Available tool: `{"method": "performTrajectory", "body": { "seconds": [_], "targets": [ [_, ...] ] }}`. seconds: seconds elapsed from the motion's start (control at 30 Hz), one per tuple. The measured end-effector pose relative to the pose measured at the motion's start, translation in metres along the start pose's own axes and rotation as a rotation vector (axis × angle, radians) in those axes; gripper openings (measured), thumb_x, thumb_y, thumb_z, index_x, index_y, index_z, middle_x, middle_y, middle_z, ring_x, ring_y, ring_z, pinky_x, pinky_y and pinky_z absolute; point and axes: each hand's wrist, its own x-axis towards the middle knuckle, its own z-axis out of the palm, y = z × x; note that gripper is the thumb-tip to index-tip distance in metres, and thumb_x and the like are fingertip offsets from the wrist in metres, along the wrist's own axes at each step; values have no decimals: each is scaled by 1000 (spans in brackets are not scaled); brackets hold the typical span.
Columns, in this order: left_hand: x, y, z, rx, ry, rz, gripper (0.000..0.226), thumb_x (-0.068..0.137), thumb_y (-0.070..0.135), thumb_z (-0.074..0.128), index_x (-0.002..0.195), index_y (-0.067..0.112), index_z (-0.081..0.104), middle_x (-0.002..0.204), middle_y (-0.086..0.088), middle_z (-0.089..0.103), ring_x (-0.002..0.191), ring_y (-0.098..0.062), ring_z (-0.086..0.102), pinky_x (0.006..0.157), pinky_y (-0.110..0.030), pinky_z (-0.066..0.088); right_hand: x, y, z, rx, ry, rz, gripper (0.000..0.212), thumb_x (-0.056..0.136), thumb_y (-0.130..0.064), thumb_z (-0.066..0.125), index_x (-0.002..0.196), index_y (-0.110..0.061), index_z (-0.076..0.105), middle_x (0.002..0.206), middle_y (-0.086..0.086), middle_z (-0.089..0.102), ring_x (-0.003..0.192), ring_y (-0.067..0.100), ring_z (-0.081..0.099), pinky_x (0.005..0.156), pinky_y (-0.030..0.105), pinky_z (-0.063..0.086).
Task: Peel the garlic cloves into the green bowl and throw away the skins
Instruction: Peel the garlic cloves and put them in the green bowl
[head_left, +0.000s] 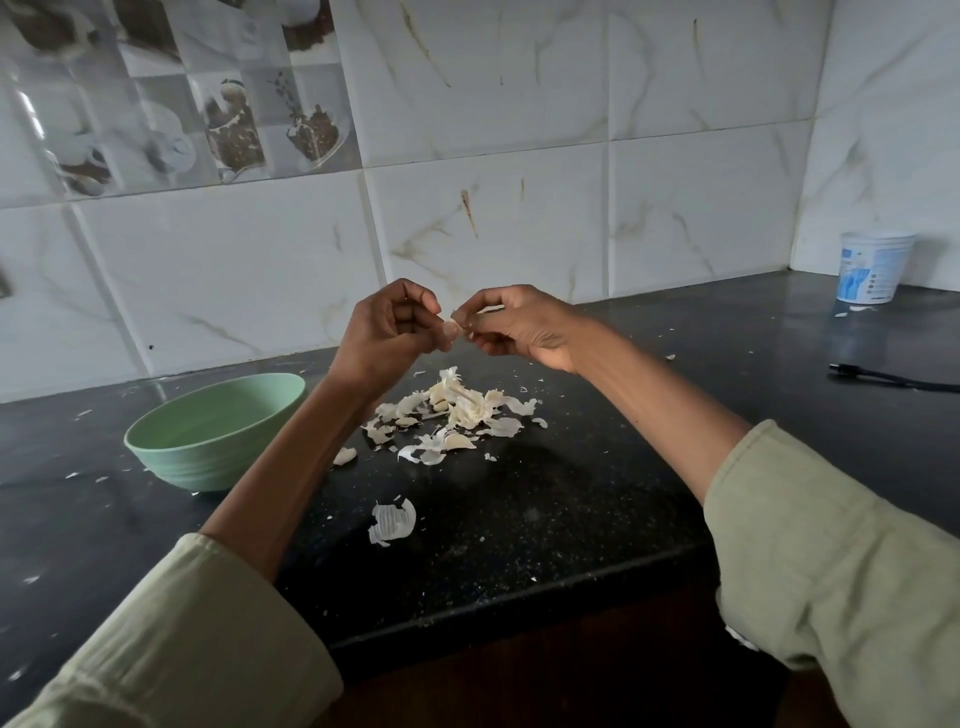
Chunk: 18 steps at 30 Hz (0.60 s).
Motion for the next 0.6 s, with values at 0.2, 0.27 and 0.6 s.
{"method": "performTrajectory", "body": {
  "seconds": [0.2, 0.27, 0.6],
  "targets": [
    [2, -2, -1, 74, 65, 18, 26, 87, 2, 80, 108, 4, 64, 85, -8, 74, 79, -19, 74, 78, -26, 57, -3, -4, 2, 2, -37, -75, 26, 98, -18, 71, 110, 5, 73, 98, 16, 77, 80, 13, 73, 74, 22, 59],
    [1, -2, -1, 78, 63, 11, 26, 89, 2, 79, 109, 5, 65, 87, -8, 75, 80, -18, 74, 75, -25, 56, -3, -4, 1, -13, -26, -90, 27, 96, -17, 73, 111, 6, 72, 101, 18, 76, 83, 13, 73, 75, 22, 59],
    [1, -6, -2, 241, 46, -27, 22, 97, -4, 64, 109, 12, 73, 89, -5, 79, 82, -16, 77, 69, -21, 55, -1, -5, -7, 41, 75, -44, 17, 96, -5, 70, 111, 3, 73, 93, 15, 76, 73, 11, 67, 68, 19, 59]
  ]
}}
